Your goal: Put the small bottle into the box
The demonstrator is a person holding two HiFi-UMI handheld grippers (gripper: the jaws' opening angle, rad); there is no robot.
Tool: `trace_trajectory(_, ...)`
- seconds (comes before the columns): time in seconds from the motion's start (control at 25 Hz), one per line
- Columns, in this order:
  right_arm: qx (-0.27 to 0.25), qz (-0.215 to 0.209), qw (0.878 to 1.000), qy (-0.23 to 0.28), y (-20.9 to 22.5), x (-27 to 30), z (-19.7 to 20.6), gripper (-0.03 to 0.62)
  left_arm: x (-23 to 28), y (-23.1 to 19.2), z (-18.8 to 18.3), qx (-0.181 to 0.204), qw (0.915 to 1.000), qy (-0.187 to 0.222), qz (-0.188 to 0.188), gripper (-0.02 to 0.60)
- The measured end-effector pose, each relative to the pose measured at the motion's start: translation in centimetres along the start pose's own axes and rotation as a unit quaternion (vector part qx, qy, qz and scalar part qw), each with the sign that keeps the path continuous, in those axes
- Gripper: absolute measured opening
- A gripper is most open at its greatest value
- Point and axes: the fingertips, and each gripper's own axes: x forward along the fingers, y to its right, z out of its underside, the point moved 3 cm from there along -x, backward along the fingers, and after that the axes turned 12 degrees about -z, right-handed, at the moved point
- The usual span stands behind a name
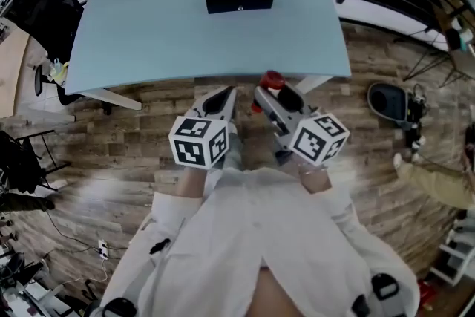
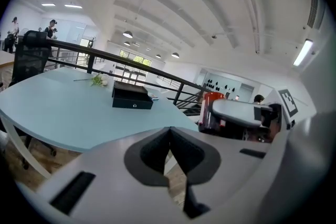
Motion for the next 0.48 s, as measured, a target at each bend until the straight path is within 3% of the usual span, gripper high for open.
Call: trace_trajectory(0.48,-0.021,0.021,0.999,0.017,3.1,7.9,-4.8,0.207,5.8,-6.7,-7.6,-0.007,0.9995,0.024,0.018,0.003)
